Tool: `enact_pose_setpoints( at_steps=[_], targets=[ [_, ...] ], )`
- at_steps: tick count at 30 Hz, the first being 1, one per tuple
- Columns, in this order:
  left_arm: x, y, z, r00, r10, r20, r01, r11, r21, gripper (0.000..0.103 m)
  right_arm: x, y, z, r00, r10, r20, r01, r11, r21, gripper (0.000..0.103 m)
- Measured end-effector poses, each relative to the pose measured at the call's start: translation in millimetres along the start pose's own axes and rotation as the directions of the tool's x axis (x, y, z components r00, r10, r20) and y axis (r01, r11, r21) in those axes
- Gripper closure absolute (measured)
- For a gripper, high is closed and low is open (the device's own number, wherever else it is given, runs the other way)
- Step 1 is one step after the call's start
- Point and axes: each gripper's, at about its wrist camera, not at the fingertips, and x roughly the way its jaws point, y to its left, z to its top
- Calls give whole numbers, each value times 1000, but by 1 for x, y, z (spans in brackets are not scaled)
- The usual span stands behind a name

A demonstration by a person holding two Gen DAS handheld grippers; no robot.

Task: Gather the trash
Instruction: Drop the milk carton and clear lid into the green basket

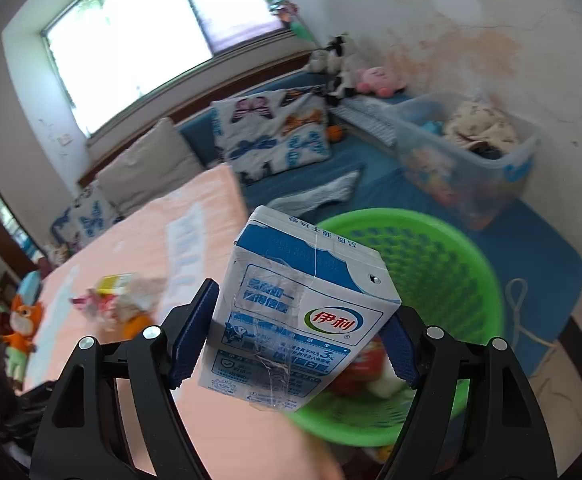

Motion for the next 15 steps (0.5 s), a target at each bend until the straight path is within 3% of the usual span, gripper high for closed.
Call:
enact_pose_setpoints(
  at_steps=[8, 15],
  targets=[
    [13, -46, 21, 998, -55, -14, 55, 998, 41, 46, 24, -51, -5, 998, -59, -23, 59, 998, 29, 27],
    [29, -89, 38, 995, -91, -34, 94, 993, 75, 46, 43, -66, -9, 997, -60, -58, 61, 998, 14, 25]
  ],
)
